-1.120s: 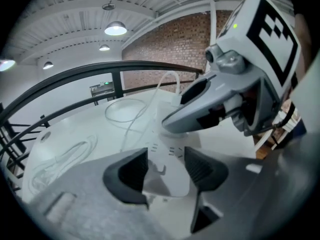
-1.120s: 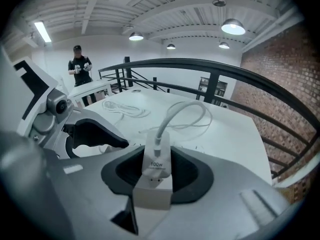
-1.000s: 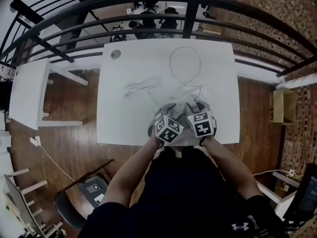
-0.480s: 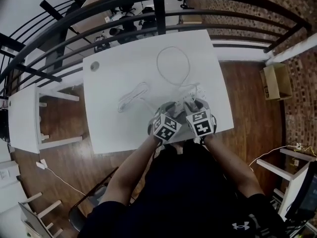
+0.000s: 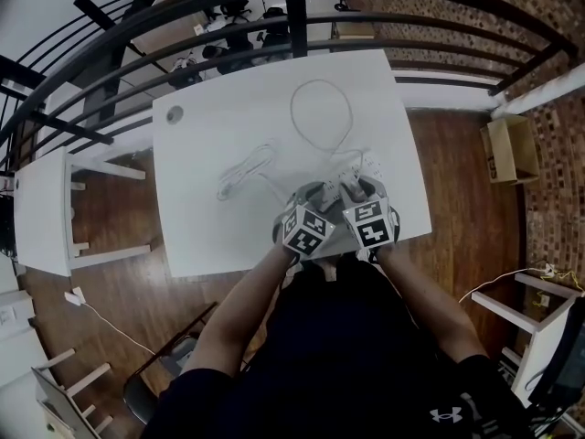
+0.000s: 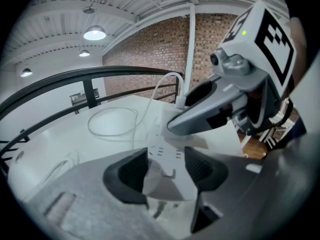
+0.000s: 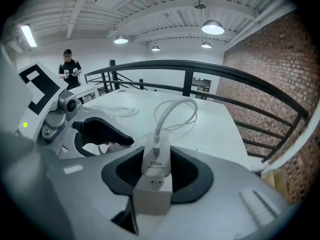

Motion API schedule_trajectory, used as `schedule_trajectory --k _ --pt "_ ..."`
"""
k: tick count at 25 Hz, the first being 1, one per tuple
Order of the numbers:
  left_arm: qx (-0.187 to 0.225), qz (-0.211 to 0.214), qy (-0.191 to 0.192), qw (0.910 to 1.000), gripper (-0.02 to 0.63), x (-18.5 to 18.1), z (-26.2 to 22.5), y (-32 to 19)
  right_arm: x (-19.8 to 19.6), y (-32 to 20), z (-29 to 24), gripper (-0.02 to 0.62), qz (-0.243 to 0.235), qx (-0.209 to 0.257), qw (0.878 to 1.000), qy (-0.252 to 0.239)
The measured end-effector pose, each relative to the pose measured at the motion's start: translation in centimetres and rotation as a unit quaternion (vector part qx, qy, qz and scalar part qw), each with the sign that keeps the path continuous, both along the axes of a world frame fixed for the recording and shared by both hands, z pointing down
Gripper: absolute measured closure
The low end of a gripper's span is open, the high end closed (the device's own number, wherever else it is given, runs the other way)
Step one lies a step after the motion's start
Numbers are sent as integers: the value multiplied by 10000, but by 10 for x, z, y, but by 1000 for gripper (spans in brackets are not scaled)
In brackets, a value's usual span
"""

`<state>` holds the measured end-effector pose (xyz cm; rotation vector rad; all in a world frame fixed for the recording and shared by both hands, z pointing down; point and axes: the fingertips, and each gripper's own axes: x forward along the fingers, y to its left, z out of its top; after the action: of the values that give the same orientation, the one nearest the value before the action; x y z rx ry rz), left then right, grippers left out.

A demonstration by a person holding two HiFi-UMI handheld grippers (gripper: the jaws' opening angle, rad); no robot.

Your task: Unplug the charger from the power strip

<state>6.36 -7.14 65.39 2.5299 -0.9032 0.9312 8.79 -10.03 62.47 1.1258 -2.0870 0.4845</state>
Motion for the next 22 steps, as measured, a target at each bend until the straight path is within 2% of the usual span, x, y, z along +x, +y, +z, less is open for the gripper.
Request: schedule_trajectory --k 13,18,22 --pt "-10 -22 -14 10000 371 1 -2 0 7 -1 4 454 118 -127 9997 -190" --pt "-13 -30 -26 10000 371 0 -3 0 1 0 -4 454 -29 21 10000 -81" --pt "-4 -43 -16 10000 371 -2 -2 0 7 0 5 454 124 -99 9994 -296"
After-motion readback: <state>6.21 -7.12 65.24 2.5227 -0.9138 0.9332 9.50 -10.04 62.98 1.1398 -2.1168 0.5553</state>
